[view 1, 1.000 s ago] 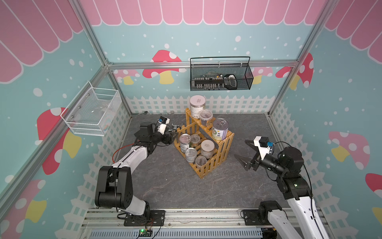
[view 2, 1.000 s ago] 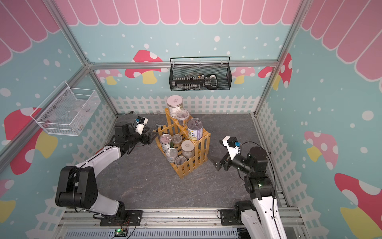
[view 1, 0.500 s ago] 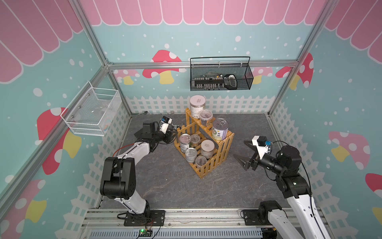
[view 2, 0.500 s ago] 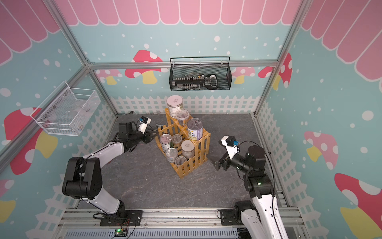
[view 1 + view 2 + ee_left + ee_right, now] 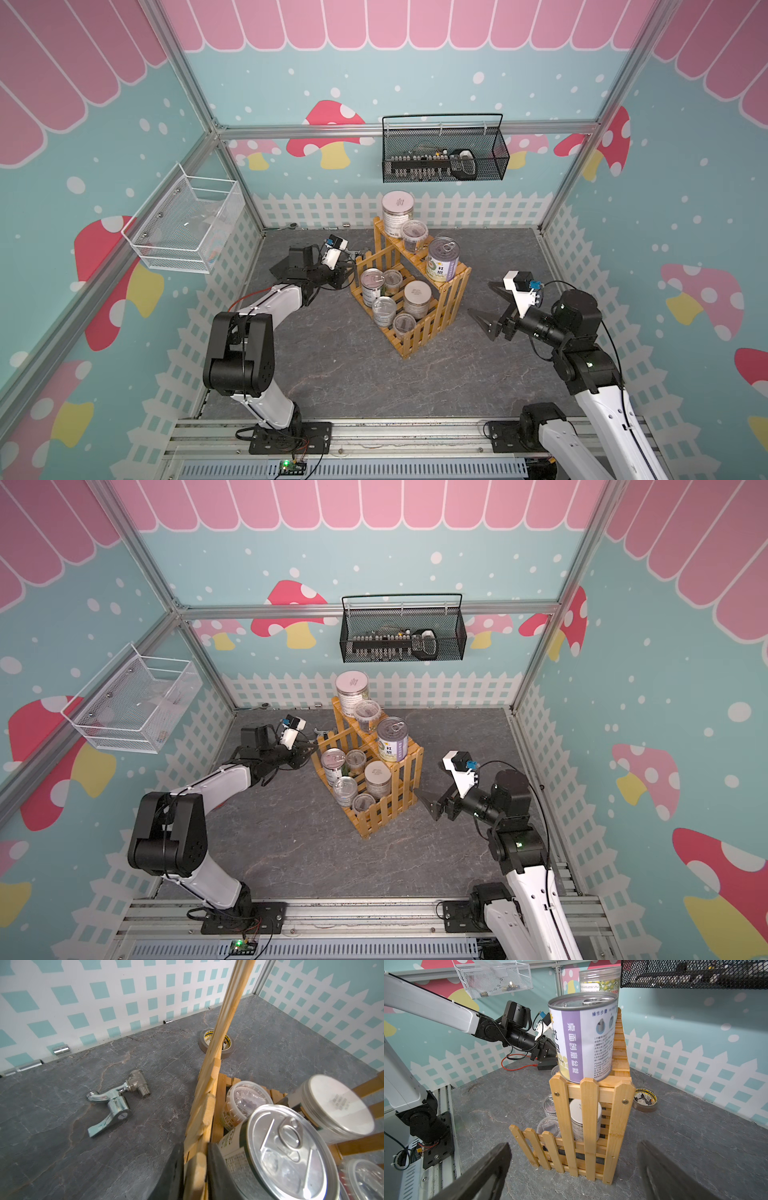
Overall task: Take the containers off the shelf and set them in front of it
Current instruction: Adjust the shelf at the center of the board.
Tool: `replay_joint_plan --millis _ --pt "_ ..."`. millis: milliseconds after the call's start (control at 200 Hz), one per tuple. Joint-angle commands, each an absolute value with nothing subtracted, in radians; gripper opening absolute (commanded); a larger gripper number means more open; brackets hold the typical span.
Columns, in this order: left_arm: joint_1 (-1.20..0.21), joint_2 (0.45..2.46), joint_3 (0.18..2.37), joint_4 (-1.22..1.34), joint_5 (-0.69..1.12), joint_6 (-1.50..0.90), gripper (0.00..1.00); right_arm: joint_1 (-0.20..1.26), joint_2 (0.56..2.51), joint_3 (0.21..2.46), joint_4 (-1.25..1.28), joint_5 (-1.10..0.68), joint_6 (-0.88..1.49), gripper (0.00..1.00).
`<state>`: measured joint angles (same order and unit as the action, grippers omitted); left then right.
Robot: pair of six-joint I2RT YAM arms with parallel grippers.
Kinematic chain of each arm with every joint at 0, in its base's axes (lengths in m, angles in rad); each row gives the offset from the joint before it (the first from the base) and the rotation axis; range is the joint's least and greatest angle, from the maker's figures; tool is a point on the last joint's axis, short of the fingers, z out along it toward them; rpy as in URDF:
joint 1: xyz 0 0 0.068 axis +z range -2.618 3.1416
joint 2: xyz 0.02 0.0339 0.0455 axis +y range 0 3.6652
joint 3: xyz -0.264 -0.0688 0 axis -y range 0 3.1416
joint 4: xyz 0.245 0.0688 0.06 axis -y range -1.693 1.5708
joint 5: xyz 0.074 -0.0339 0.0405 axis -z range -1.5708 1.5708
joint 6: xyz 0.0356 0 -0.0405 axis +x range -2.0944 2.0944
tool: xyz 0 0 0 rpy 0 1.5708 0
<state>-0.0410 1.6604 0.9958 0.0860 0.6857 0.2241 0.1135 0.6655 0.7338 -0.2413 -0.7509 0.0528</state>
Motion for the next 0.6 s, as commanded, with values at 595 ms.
replay_joint_plan --millis 595 --pt "-0.226 1.427 0.799 0.152 0.408 -0.001 0.13 0.136 0.665 0.661 -0.301 -0.611 0.201 0.99"
